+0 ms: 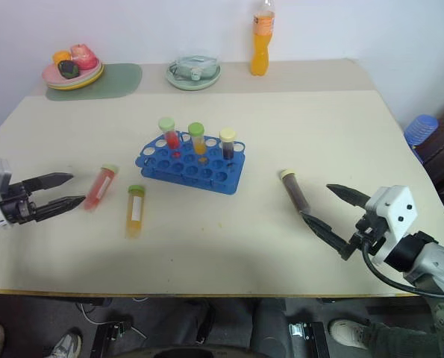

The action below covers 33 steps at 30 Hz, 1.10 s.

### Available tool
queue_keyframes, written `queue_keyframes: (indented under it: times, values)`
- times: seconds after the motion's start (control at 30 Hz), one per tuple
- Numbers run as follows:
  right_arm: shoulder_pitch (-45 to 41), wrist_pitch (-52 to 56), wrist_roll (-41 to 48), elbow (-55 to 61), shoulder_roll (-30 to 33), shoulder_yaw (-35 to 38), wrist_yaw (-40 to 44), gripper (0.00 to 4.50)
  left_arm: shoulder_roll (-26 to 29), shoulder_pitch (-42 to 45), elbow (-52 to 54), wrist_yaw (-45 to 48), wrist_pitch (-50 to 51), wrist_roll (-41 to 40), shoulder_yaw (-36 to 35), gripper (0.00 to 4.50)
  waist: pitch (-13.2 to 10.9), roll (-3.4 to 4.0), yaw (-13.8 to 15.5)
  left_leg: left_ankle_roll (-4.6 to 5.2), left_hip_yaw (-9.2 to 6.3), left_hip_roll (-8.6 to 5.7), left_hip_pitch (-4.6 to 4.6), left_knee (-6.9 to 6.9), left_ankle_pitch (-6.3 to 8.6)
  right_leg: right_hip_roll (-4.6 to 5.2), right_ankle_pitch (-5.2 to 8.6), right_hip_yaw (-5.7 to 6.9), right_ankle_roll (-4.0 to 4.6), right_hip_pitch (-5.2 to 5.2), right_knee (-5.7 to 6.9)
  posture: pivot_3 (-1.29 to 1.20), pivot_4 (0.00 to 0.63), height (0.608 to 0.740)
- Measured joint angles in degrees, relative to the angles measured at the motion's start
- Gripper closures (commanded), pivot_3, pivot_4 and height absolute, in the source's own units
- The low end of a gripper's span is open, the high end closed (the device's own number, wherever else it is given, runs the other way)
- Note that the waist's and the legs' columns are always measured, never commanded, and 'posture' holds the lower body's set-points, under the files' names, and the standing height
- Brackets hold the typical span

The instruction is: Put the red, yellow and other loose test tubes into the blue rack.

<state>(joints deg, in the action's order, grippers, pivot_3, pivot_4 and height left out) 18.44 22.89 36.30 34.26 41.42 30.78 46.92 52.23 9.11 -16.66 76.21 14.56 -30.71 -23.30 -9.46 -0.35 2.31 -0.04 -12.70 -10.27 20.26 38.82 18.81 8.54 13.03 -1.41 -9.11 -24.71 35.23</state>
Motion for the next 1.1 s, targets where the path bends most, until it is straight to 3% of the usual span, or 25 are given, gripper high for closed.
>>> queue_keyframes:
  times: [0.27, 0.5, 0.7, 0.93, 1.1]
  values:
    - [-4.97, 1.32, -1.01, -4.83, 1.73, -0.37, -1.8, 0.27, -5.42, 2.05, 11.8, -2.75, 3.34, -4.16, 2.27, 0.35, -0.01, 0.0, 0.15, 0.0, 0.0, -0.01, 0.04, 0.03, 0.0, 0.02, -0.02, 0.0, 0.02, 0.01, -0.03, 0.0, 0.15, 0.74]
    - [-16.45, 18.82, -5.0, -5.74, 9.6, -7.07, -13.71, 0.27, -11.36, 3.66, 22.43, -4.04, 6.9, -6.68, 11.09, 0.35, -0.03, 0.15, -0.1, -0.01, 0.16, 0.1, 0.1, -0.02, 0.0, -0.01, -0.05, -0.05, 0.08, -0.17, -0.02, 0.0, 0.15, 0.74]
    - [-31.54, 35.04, -2.79, -11.07, 11.11, -18.37, -14.48, 0.27, -11.92, 5.65, 20.49, -0.99, 1.11, -1.21, 17.78, 0.35, -0.05, 0.16, 0.02, 0.01, 0.23, 0.11, 0.17, -0.02, 0.01, 0.02, -0.06, -0.05, 0.1, -0.2, -0.12, 0.0, 0.15, 0.74]
    - [-51.65, 55.6, -2.15, -19.92, 6.4, -26.13, -18.57, 0.27, -13.61, 9.23, 18.27, -0.75, -0.45, 2.81, 23.61, 0.35, -0.09, 0.13, -0.03, 0.03, 0.24, 0.1, 0.33, -0.05, 0.02, 0.03, -0.08, -0.04, 0.11, -0.37, -0.16, 0.0, 0.15, 0.74]
    - [-56.41, 65.83, -2.62, -22.38, 2.93, -27.55, -21.46, 0.27, -15.44, 9.63, 17.74, -1.65, -1.22, 4.33, 25.09, 0.35, -0.08, 0.12, 0.02, 0.03, 0.23, 0.09, 0.71, 0.02, 0.02, 0.04, -0.1, -0.01, 0.1, -0.7, -0.13, 0.0, 0.15, 0.74]
